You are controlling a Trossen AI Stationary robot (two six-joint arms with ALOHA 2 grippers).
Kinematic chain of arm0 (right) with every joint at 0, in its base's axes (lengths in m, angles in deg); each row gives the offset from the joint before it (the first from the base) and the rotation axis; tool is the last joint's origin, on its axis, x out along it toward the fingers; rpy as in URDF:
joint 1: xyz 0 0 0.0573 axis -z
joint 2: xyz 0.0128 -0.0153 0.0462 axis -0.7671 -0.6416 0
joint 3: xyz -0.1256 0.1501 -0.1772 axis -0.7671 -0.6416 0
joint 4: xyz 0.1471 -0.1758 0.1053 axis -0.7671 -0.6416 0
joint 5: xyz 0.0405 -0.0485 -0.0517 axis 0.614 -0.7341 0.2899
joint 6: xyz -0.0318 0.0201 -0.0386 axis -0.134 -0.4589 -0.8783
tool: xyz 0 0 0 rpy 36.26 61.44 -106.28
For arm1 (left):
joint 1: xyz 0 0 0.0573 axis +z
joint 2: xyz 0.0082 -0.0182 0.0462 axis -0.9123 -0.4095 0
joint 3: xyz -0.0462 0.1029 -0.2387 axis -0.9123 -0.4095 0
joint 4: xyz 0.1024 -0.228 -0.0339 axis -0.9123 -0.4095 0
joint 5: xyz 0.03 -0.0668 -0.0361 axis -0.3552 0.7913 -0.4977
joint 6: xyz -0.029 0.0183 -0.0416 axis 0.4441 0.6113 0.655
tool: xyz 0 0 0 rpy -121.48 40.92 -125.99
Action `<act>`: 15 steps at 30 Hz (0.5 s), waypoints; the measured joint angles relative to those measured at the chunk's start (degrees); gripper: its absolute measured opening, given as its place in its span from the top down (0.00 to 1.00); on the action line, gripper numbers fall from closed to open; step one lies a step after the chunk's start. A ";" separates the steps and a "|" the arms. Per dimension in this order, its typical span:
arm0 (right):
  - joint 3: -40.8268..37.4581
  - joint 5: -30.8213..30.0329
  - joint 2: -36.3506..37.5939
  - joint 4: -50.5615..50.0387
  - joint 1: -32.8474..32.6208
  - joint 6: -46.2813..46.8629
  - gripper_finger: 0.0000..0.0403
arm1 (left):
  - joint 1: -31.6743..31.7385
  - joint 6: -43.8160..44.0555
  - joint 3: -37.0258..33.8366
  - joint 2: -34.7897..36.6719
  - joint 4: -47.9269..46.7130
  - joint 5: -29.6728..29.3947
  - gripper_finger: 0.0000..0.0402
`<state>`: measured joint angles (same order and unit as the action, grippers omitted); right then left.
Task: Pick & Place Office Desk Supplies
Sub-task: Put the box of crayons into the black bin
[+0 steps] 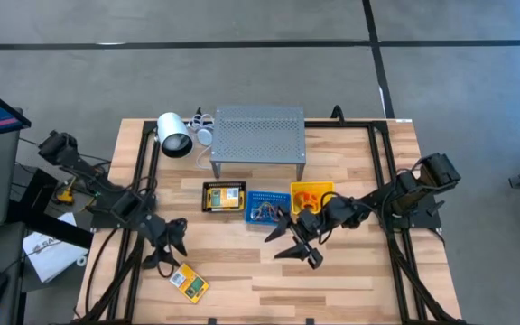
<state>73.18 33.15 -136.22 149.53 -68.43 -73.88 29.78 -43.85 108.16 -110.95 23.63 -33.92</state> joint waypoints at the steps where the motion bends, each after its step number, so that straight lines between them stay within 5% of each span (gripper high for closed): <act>1: 0.00 0.01 0.00 -0.42 -0.01 0.00 0.44 | -1.04 0.84 0.00 -0.12 0.00 -0.87 0.54; 15: 0.00 0.01 0.02 -4.28 -0.03 0.00 0.44 | -9.72 9.01 0.00 -20.45 16.17 -4.23 0.54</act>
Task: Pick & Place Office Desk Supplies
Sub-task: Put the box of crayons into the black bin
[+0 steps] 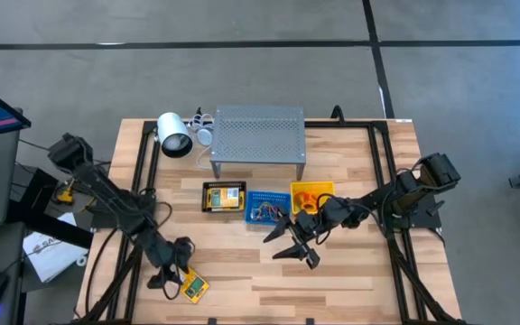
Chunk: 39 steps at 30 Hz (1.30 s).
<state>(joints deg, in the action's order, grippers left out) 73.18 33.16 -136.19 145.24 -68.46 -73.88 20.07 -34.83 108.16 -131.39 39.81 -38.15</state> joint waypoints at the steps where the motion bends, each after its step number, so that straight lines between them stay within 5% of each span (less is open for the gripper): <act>1: 0.00 0.02 0.00 -0.39 0.00 0.00 0.44 | -0.18 0.40 0.00 -1.78 1.46 0.49 0.54; 8: -0.02 0.02 -0.02 -1.00 0.00 0.00 0.44 | -0.52 5.00 0.00 -10.46 8.95 5.53 0.54; 16: -0.02 0.04 -0.02 -2.62 -0.71 -0.23 0.44 | -0.51 7.51 0.00 -12.12 10.01 7.09 0.54; 27: -0.02 0.00 -0.02 -3.71 -3.15 -0.61 0.44 | 0.37 7.14 0.11 -12.03 8.26 0.38 0.54; 39: -0.02 -1.25 -0.02 -4.23 -4.59 -0.63 0.44 | 9.31 4.90 0.11 -12.03 8.04 -4.35 0.57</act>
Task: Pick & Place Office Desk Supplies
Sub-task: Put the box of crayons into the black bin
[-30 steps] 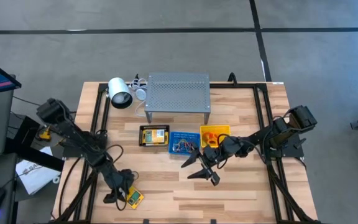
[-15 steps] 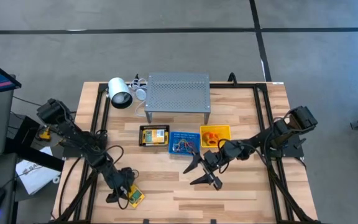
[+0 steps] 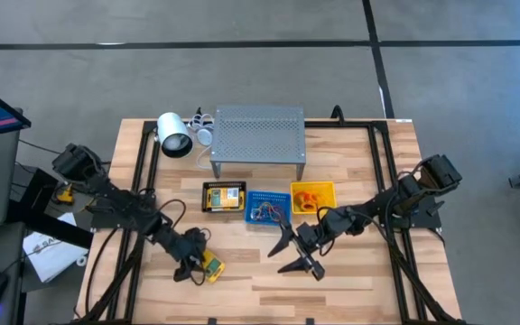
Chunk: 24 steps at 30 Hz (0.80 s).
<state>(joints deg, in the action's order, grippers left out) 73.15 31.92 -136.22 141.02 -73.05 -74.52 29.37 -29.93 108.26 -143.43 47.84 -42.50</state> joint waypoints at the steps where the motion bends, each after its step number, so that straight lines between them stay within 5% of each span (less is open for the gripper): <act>1: 0.00 0.00 0.00 -0.20 -0.17 0.00 0.44 | 0.74 -0.35 0.00 -0.02 0.17 -0.23 0.57; 17: -0.02 -4.09 0.00 -3.97 -1.47 0.08 0.44 | 11.54 -4.58 -0.11 -0.09 2.80 -3.44 0.64; 24: -0.02 -4.09 0.00 -4.86 -1.47 0.61 0.44 | 11.40 -6.14 -0.11 -0.09 5.93 8.86 0.64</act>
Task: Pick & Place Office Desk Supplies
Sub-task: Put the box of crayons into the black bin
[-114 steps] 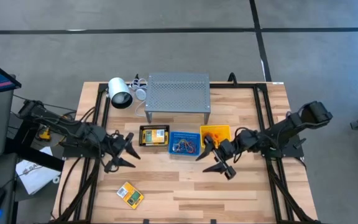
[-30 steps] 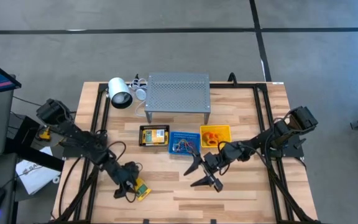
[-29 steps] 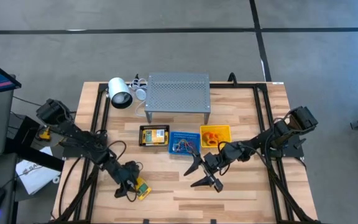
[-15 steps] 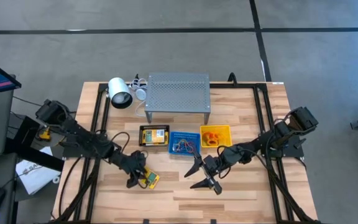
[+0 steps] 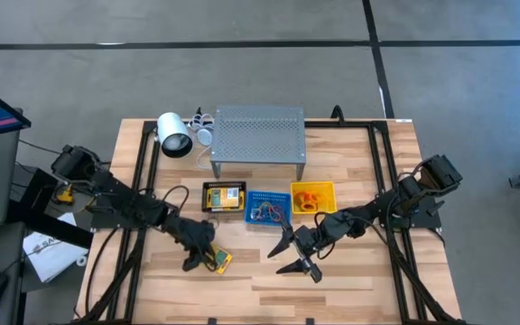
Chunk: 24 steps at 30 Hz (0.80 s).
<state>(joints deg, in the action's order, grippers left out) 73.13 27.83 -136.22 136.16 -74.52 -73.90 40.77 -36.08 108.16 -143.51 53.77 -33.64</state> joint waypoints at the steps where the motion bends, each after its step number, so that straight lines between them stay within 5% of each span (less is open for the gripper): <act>1: 0.00 0.00 0.00 -0.02 0.00 0.00 0.44 | -0.43 0.04 0.02 0.00 0.39 1.01 0.64; 24: 0.00 0.00 0.00 -0.79 -0.31 -0.42 0.44 | -5.76 1.15 0.72 -2.56 -4.97 -6.95 0.65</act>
<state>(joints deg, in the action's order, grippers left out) 73.13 27.83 -136.22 135.37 -74.82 -74.32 35.01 -34.93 108.88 -146.07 48.80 -40.59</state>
